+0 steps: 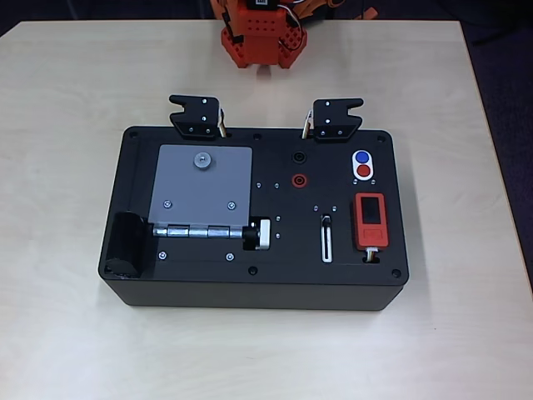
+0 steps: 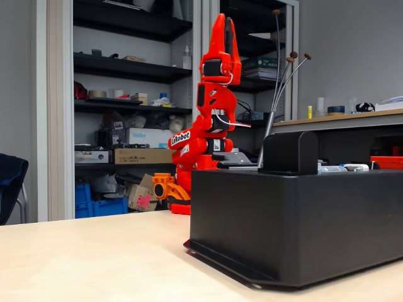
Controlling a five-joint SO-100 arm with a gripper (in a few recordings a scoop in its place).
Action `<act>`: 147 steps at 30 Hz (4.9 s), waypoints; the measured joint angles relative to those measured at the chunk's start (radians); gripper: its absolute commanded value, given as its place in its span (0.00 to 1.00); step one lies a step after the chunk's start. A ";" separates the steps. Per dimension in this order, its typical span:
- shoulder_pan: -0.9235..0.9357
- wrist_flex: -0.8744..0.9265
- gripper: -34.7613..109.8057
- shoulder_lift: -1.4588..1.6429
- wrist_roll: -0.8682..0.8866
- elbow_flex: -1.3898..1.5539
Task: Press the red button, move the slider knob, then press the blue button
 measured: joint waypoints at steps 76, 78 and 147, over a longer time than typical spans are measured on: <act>-0.318 2.597 0.30 -1.192 -0.492 -1.569; -0.328 2.609 0.30 -1.249 -0.482 -1.614; -0.546 2.425 0.31 -1.638 -0.028 -1.583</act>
